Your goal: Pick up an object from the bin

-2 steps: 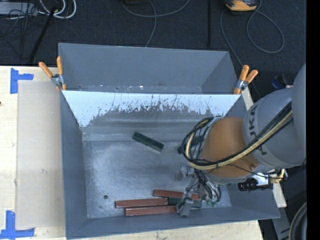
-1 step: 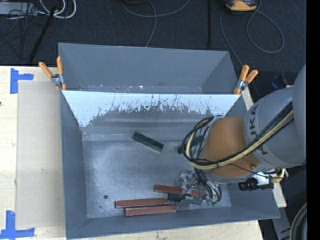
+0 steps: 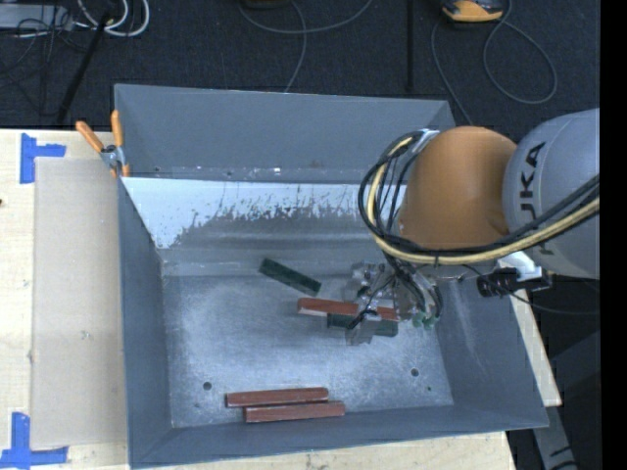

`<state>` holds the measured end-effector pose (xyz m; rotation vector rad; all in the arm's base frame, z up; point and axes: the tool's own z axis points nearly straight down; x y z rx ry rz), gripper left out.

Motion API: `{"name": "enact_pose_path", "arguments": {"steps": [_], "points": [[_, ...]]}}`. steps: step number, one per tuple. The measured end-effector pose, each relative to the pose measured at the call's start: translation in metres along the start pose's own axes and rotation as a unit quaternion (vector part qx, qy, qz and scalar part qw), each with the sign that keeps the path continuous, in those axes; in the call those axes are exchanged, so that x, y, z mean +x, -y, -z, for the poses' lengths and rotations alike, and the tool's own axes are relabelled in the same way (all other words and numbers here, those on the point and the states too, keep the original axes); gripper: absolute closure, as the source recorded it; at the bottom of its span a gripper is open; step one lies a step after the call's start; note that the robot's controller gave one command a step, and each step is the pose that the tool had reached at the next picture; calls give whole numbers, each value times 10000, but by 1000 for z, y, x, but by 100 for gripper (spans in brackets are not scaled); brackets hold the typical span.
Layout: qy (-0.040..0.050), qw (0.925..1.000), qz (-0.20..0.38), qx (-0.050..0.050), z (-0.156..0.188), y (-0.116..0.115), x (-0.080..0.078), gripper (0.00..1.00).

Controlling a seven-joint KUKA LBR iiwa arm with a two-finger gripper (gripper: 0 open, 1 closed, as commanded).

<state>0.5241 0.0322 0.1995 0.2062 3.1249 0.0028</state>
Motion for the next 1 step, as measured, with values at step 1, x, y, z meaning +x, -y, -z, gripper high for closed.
{"name": "enact_pose_path", "arguments": {"steps": [1], "points": [[3, 10000, -49, -5, 90, -63, -19, 100]]}}
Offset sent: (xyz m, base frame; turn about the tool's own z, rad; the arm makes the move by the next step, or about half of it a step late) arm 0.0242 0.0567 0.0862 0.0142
